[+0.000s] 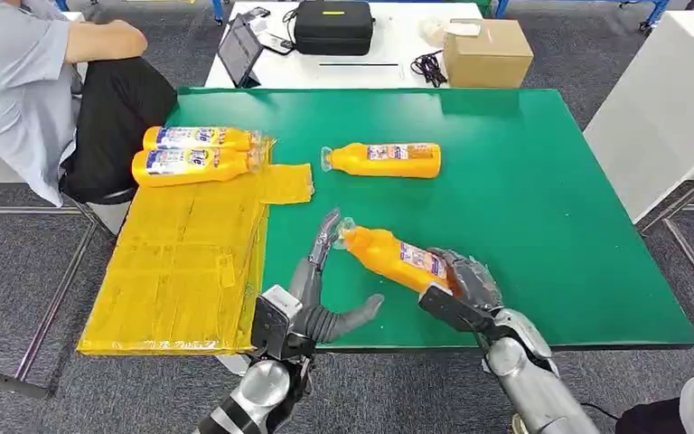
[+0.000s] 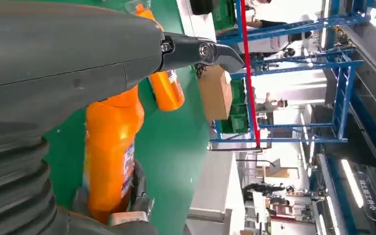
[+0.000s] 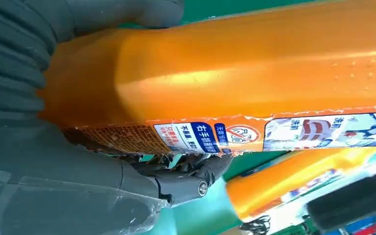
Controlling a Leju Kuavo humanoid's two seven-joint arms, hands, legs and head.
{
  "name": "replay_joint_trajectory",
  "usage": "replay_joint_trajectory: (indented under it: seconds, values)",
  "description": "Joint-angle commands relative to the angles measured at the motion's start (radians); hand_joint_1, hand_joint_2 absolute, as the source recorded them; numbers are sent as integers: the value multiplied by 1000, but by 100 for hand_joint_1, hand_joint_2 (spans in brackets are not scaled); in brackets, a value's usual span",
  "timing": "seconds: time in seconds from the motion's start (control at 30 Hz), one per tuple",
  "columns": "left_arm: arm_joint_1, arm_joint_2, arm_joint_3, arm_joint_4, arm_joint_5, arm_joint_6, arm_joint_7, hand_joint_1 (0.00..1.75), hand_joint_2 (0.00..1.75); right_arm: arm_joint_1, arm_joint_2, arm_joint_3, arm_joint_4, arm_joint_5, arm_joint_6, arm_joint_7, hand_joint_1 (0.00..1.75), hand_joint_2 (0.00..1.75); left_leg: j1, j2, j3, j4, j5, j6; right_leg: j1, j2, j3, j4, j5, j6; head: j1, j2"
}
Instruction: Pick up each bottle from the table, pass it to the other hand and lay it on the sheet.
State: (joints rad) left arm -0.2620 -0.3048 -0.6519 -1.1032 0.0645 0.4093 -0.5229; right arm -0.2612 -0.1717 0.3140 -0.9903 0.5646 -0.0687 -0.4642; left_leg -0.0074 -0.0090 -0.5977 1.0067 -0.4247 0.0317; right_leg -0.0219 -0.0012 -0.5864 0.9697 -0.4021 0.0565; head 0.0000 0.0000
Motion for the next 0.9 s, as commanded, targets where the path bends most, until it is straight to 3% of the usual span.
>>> replay_joint_trajectory:
  seconds: [0.03, 0.23, 0.3, 0.33, 0.47, 0.67, 0.77, 0.9]
  values:
    - [-26, 2, 18, 8, 33, 140, -140, 0, 175, -22, 68, -33, 6, -36, -11, -33, 175, 175, 1, 2, 0, 0, -1, -1, 1, 2, 0, 0, 0, -2, 0, 0]
    - [72, 30, 77, -165, 44, 211, -175, 0, 175, -25, 89, -46, -37, -81, -50, -36, 175, 175, 0, 4, -4, 0, -1, -2, 0, 4, -4, 1, 0, -2, 0, 0]
    - [87, 28, 101, -141, 44, 216, -175, 0, 175, -19, 89, -53, -49, -88, -60, -38, 173, 175, 0, 5, -3, 0, -2, -2, 1, 5, -4, 1, -1, -3, -1, 0]
    - [79, 22, 126, -26, 82, 221, -174, 0, 175, 8, 83, -69, -83, -97, -75, -37, 175, 175, 0, 3, -4, -1, -1, -2, 0, 3, -4, 0, 0, -2, 0, 0]
    - [93, 31, 142, 147, 265, 92, -175, 0, 175, 90, 69, -99, -197, -112, -86, -53, 175, 175, 1, 0, 0, -3, -2, -2, 1, 0, 0, -3, -1, -2, 0, 0]
    - [87, 38, 115, 162, 328, 38, -137, 0, 175, 66, 84, -88, -222, -145, -75, -70, 171, 175, 0, 0, -8, -1, -1, -1, 0, 1, -8, 0, -1, -1, 0, 0]
    - [89, 48, 104, 135, 326, 24, -175, 0, 175, 40, 89, -72, -234, -177, -53, -73, 169, 175, 0, 3, -6, 0, -3, -3, 1, 4, -6, 1, -2, -3, 0, 0]
    - [93, 75, 89, 120, 348, -114, -172, 0, 175, 29, 102, -24, -241, -211, 20, -82, 166, 175, 0, 4, -7, -1, -2, -2, 0, 4, -7, 0, -1, -3, 0, 0]
